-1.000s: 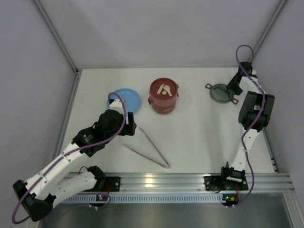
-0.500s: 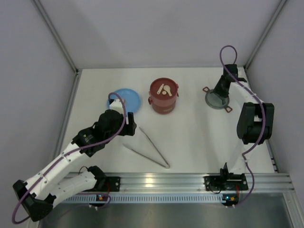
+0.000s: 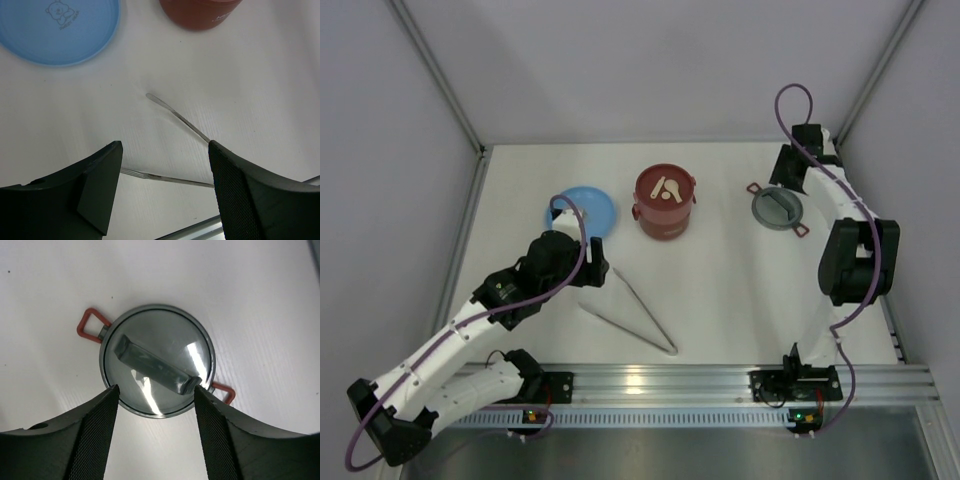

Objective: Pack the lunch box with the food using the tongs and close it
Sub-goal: Pick up the cover from the center of the board.

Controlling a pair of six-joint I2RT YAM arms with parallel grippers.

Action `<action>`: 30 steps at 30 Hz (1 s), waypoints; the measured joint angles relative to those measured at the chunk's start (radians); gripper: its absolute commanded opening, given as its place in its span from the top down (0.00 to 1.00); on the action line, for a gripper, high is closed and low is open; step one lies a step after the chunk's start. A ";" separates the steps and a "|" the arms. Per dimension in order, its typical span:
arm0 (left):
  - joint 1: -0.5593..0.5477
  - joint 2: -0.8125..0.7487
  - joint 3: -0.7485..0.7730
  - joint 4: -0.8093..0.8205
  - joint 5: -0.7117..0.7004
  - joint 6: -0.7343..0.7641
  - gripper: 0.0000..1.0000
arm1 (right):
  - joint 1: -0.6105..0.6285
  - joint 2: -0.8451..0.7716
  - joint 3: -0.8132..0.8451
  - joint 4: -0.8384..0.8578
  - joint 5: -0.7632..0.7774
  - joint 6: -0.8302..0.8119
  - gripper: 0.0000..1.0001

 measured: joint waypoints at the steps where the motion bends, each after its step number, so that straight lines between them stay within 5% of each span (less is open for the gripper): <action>1: 0.000 0.001 0.000 0.000 0.002 0.002 0.26 | 0.000 0.002 0.018 0.001 0.009 -0.017 0.36; 20: 0.000 0.048 0.000 0.000 0.046 0.010 0.26 | 0.000 0.163 0.051 0.004 0.011 -0.213 0.30; 30: 0.000 0.048 0.000 0.001 0.048 0.010 0.26 | 0.000 0.214 0.074 -0.001 -0.039 -0.210 0.42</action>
